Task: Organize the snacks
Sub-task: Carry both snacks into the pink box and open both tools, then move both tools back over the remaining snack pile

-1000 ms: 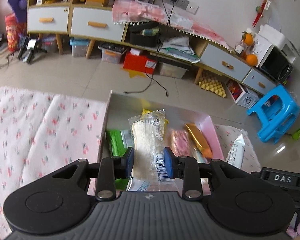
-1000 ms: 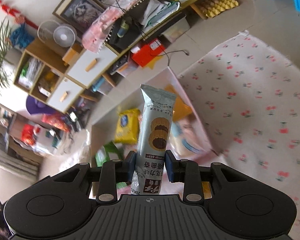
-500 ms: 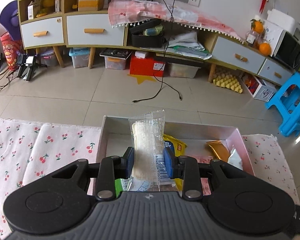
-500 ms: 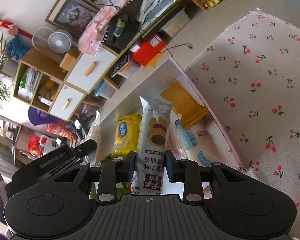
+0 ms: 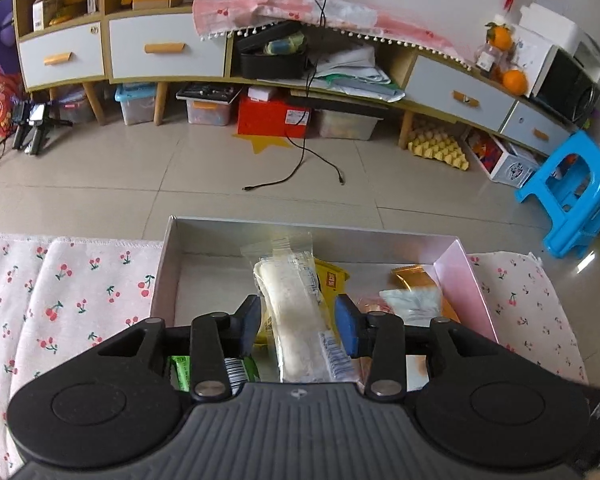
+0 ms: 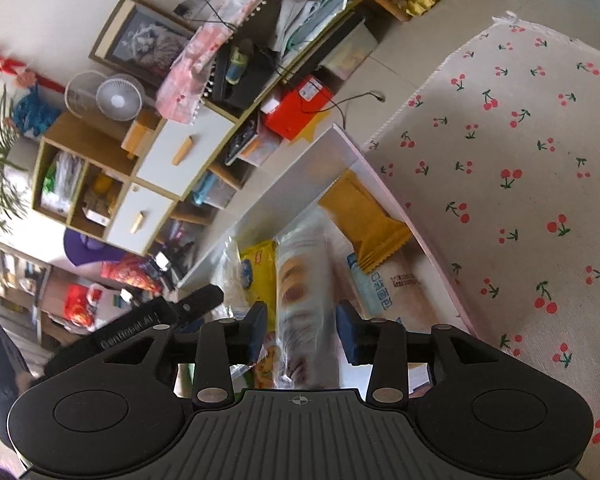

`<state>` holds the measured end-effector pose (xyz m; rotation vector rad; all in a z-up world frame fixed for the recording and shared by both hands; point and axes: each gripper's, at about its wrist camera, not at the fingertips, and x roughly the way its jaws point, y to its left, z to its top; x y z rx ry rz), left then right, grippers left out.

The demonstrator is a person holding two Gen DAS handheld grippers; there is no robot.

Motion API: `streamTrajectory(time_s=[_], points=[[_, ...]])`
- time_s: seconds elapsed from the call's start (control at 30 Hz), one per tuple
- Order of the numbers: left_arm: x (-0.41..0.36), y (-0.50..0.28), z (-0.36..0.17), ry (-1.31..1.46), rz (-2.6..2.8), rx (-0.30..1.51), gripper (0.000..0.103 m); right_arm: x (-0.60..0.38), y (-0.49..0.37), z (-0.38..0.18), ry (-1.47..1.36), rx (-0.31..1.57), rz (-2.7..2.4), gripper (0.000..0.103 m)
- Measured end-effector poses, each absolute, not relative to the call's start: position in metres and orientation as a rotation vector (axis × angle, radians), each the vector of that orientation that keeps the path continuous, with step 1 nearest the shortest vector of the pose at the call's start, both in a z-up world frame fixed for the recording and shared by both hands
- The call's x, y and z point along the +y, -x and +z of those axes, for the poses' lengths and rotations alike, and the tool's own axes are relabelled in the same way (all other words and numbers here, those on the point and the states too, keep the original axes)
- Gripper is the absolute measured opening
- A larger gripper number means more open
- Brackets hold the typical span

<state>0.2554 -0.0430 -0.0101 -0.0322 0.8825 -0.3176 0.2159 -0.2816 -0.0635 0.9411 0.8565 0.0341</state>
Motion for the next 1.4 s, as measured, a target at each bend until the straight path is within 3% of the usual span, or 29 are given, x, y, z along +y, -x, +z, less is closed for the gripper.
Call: streamTrajectory(time_s=[0.13,0.27,0.5,0.57,1.0,1.4], points=[[-0.045,-0.251,-0.007,0.023,-0.315,0.874,0.048,-0.287,-0.213,-0.058,-0.943,0.843,0.028,0.048],[-0.048,-0.243,-0.002,0.006,-0.31,0.864,0.06,-0.289,-0.206,-0.049,-0.937,0.839,0.029,0.049],[-0.046,-0.224,0.011,-0.003,-0.312,0.857,0.067,-0.285,-0.188,-0.026,-0.868,0.863,0.027,0.06],[-0.045,-0.217,0.014,-0.006,-0.314,0.853,0.074,-0.285,-0.181,-0.019,-0.855,0.863,0.018,0.064],[-0.034,-0.16,0.027,-0.028,-0.33,0.85,0.086,-0.279,-0.128,0.017,-0.735,0.919,-0.003,0.069],[-0.016,-0.117,0.012,-0.028,-0.322,0.861,0.1,-0.275,-0.089,0.018,-0.614,0.952,-0.017,0.082]])
